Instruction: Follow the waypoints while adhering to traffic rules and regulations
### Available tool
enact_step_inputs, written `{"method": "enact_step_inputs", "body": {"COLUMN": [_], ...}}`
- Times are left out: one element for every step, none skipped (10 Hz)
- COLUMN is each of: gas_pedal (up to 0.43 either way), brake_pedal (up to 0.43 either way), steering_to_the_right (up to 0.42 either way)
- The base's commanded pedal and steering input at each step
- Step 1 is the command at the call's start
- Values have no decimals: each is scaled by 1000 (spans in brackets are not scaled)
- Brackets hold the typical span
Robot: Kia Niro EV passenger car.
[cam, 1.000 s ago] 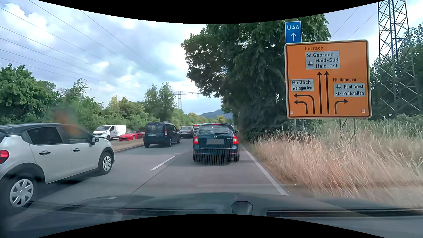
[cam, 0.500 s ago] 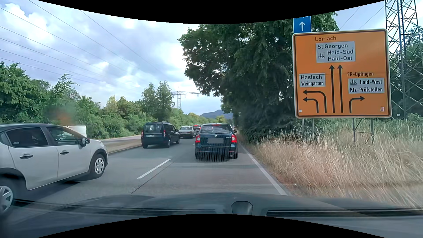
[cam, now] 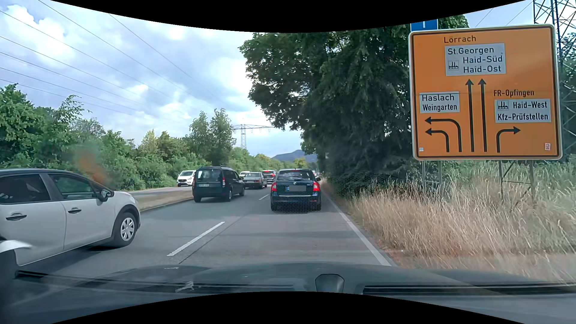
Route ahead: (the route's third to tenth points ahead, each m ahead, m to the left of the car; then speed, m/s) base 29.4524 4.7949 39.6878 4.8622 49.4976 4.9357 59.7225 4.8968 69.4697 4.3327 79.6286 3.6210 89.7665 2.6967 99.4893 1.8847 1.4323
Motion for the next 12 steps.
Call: {"method": "enact_step_inputs", "body": {"gas_pedal": [0, 0, 20, 39, 67, 79, 87, 98, 110, 110, 118, 118], "brake_pedal": [0, 0, 0, 0, 0, 0, 0, 0, 0, 0, 0, 0], "steering_to_the_right": [0, 3, 3, 3, 3, 3, 3, 3, 3, 3, 3, 3]}}
